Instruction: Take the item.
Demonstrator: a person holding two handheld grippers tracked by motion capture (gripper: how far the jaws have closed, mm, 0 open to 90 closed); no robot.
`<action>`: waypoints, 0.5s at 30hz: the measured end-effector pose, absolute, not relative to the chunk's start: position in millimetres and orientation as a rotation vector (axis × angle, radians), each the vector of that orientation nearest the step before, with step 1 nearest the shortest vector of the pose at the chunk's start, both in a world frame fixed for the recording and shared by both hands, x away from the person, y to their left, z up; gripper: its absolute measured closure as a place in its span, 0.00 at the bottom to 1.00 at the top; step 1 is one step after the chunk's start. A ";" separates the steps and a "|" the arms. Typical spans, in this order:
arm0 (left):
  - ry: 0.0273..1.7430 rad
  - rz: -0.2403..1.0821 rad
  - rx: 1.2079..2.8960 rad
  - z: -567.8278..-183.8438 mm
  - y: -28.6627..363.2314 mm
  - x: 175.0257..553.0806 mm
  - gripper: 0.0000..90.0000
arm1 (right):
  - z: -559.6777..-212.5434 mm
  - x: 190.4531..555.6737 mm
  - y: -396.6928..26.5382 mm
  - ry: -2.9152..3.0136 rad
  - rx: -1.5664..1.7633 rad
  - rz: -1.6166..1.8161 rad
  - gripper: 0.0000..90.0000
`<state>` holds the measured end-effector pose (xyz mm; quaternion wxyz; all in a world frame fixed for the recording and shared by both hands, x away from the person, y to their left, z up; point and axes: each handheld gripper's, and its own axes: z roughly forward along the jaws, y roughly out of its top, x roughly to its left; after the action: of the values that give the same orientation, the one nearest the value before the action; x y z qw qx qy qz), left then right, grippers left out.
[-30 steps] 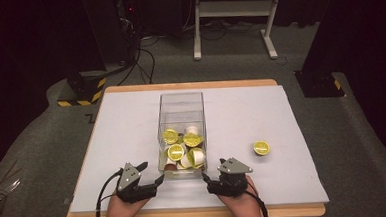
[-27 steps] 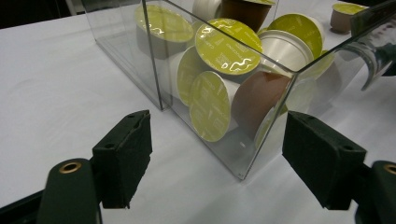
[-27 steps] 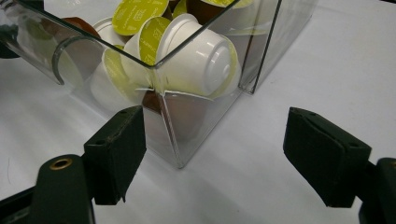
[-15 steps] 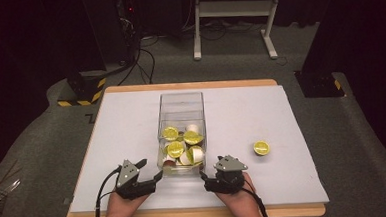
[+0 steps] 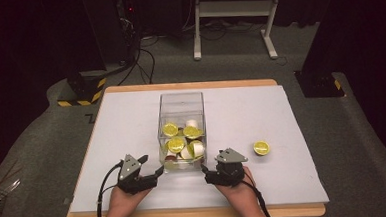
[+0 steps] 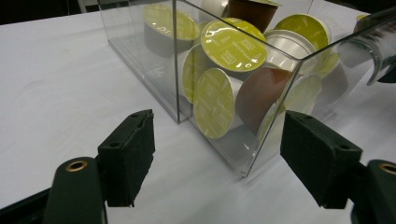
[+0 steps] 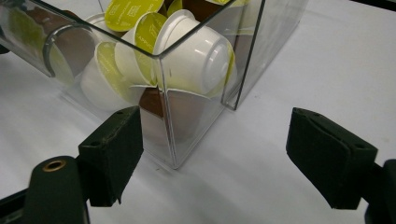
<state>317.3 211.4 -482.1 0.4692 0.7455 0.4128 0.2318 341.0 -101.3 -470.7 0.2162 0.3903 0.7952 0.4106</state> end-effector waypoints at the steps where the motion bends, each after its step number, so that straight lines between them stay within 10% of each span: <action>1: 1.017 0.567 1.833 -481.7 210.9 319.7 0.31 | -470.3 342.4 -101.5 2.201 1.078 1.138 0.21; 15: 1.023 0.569 1.831 -483.1 204.0 341.4 0.35 | -464.8 361.9 -103.4 2.171 1.111 1.164 0.22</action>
<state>341.4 204.0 -483.1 0.4654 0.7458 0.4165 0.2319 361.9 -103.4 -464.8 0.2178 0.4014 0.7841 0.4203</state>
